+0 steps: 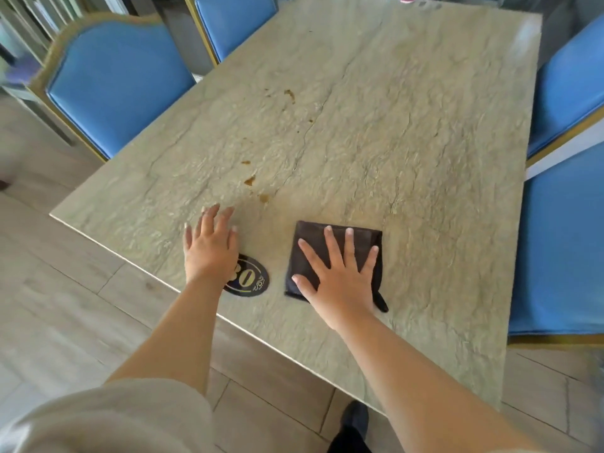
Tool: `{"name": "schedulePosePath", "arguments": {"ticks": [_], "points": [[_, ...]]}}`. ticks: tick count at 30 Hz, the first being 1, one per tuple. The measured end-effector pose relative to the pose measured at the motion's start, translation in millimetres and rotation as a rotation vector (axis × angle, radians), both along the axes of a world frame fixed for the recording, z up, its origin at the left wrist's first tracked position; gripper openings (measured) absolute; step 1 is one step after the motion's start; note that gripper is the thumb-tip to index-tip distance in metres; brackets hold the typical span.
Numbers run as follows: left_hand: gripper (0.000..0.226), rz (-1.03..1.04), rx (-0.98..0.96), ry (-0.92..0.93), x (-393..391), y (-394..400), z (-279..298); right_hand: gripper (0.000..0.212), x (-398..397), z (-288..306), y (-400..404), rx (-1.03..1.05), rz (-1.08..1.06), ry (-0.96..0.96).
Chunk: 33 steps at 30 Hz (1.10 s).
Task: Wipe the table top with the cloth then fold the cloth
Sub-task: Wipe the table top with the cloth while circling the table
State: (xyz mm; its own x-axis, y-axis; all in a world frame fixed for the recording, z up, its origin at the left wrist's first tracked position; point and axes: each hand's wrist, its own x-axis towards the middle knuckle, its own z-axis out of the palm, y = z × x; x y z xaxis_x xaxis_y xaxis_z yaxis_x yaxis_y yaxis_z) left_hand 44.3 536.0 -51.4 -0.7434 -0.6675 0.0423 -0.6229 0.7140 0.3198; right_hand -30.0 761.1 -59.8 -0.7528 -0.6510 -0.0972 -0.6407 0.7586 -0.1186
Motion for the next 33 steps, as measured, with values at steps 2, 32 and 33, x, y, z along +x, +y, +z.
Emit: {"name": "schedulePosePath", "arguments": {"ticks": [2,32,33], "points": [[0.05,0.031,-0.031,-0.102,7.1,-27.3,-5.9,0.072,-21.8,-0.5,-7.7,0.015,-0.121,0.009],[0.075,-0.14,0.267,-0.023,23.4,-58.0,-6.8,0.064,-0.3,18.9,-173.1,-0.279,0.051,-0.26],[0.074,-0.175,0.327,-0.027,26.4,-64.1,-2.4,0.064,0.3,19.7,-162.2,-0.276,-0.014,-0.263]]}}
